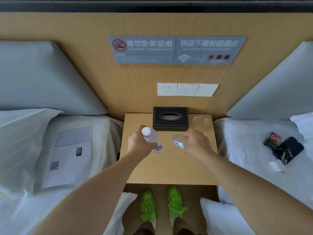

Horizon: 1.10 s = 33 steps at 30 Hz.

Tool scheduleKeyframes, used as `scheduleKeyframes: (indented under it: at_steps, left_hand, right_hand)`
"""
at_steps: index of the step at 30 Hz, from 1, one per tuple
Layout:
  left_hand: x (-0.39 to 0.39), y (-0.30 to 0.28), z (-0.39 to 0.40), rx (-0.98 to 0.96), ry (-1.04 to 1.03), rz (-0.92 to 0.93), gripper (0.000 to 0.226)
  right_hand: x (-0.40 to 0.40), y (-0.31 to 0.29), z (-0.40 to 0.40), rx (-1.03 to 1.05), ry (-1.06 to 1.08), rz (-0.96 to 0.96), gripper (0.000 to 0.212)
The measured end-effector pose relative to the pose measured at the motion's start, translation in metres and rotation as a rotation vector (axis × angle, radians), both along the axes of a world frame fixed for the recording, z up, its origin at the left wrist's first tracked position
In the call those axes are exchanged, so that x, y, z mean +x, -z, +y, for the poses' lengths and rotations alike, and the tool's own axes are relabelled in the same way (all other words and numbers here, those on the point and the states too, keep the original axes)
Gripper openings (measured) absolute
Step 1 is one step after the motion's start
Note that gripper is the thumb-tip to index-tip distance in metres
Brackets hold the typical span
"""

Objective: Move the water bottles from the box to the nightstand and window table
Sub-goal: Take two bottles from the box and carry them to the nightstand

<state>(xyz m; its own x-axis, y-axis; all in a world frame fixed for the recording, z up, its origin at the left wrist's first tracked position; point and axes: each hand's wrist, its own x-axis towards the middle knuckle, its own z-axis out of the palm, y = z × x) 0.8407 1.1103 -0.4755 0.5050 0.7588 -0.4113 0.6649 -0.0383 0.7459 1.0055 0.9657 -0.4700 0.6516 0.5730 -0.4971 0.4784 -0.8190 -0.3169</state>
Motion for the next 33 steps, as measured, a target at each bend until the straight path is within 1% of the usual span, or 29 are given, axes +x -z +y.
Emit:
scheduleKeyframes:
  at_steps: [2, 3, 6, 10, 17, 20, 24, 29, 33]
  left_hand:
    - [0.008, 0.014, 0.002, 0.023, 0.036, 0.020, 0.045]
    - [0.011, 0.021, 0.003, 0.030, 0.057, 0.032, 0.049]
    - [0.021, 0.042, 0.008, 0.030, 0.112, 0.077, 0.062]
    - [0.032, 0.068, 0.017, 0.037, 0.153, 0.084, 0.059]
    - [0.053, 0.097, 0.027, 0.135, 0.183, 0.060, 0.057]
    - [0.061, 0.106, 0.030, 0.136, 0.172, 0.053, 0.058]
    - [0.071, 0.114, 0.032, 0.144, 0.175, 0.014, 0.055]
    - [0.076, 0.124, 0.032, 0.190, 0.187, 0.045, 0.059]
    - [0.075, 0.127, 0.039, 0.188, 0.176, 0.030, 0.056]
  right_hand:
    - [0.010, 0.014, 0.009, 0.056, -0.052, -0.036, 0.043]
    - [0.013, 0.020, 0.014, 0.085, -0.068, -0.032, 0.042]
    - [0.017, 0.037, 0.026, 0.130, -0.087, -0.004, 0.048]
    - [0.017, 0.057, 0.033, 0.196, -0.107, 0.006, 0.054]
    - [0.024, 0.085, 0.053, 0.196, -0.124, 0.014, 0.065]
    - [0.025, 0.094, 0.060, 0.205, -0.135, -0.015, 0.063]
    - [0.027, 0.103, 0.070, 0.265, -0.077, -0.010, 0.060]
    - [0.024, 0.109, 0.079, 0.328, -0.019, 0.003, 0.049]
    - [0.022, 0.111, 0.083, 0.361, 0.001, 0.016, 0.046]
